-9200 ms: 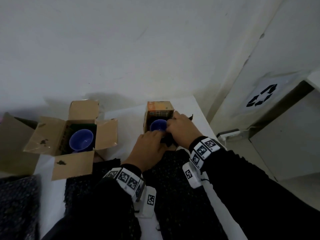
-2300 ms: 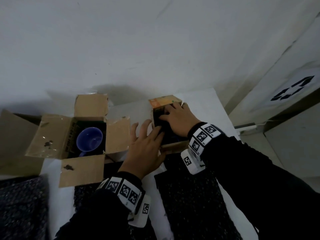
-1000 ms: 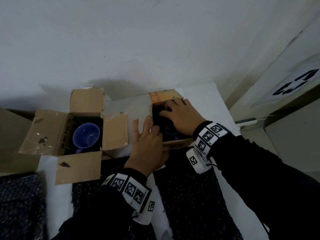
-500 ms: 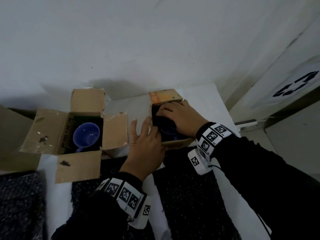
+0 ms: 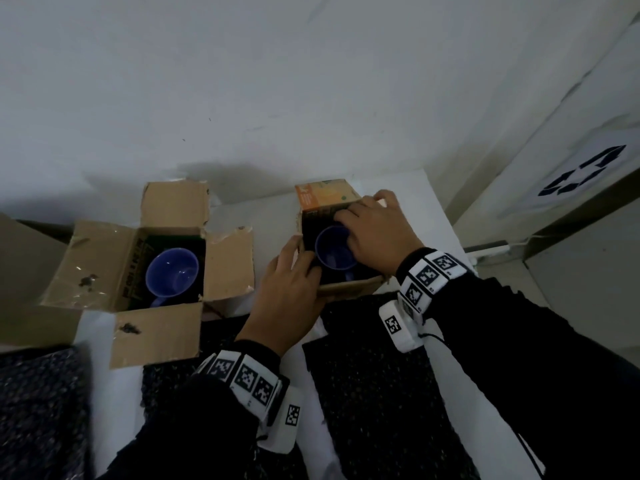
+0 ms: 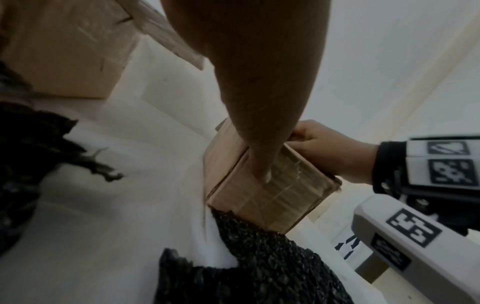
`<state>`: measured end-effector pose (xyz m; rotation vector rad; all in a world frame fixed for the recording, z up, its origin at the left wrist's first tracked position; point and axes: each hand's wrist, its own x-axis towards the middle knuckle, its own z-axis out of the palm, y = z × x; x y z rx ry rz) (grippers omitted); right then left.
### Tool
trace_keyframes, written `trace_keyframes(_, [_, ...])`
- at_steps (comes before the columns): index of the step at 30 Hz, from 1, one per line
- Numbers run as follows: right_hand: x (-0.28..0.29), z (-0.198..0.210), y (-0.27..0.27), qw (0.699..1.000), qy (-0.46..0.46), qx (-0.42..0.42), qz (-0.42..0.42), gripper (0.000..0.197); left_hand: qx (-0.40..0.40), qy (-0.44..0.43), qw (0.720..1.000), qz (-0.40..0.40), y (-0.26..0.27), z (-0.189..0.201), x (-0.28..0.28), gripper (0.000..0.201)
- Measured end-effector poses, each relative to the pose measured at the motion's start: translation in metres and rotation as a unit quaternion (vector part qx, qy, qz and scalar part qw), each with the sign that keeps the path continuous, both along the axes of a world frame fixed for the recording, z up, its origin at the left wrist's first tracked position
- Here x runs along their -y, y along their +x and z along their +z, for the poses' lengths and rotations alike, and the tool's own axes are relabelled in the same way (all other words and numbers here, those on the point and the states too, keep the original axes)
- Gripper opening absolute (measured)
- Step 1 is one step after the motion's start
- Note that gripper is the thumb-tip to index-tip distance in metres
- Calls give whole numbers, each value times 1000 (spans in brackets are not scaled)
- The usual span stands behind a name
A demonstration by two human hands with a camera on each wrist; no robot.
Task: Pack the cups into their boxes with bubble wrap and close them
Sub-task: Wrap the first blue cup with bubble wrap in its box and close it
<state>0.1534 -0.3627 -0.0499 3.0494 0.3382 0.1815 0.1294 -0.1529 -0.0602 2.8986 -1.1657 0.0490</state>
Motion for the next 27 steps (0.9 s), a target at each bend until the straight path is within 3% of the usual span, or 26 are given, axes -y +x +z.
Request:
trace_keyframes(3, [11, 0, -16, 998, -13, 50, -40, 27, 1, -39, 999, 31, -2, 0, -2, 43])
trace_keyframes(9, [11, -9, -23, 998, -17, -42, -37, 33, 20, 11, 999, 35, -4, -5, 10, 40])
trace_keyframes(11, [12, -3, -28, 999, 8, -20, -40, 28, 22, -8, 999, 37, -5, -3, 7, 41])
trace_keyframes(13, [16, 0, -40, 999, 35, 25, -30, 16, 47, -39, 998, 26, -10, -4, 1, 29])
trace_keyframes(17, [19, -4, -64, 1000, 26, -4, -4, 50, 81, -40, 996, 12, -19, -11, -4, 10])
trace_keyframes(21, [17, -9, -72, 999, 44, -11, -13, 54, 60, -4, 998, 23, -15, -11, 2, 14])
trace_keyframes(24, [11, -12, -82, 994, 84, 61, -27, 35, 77, 25, 996, 40, -20, -5, 5, 16])
trace_keyframes(27, [3, -13, -108, 972, 184, 148, -22, 26, 85, -3, 994, 63, -31, -4, 2, 39])
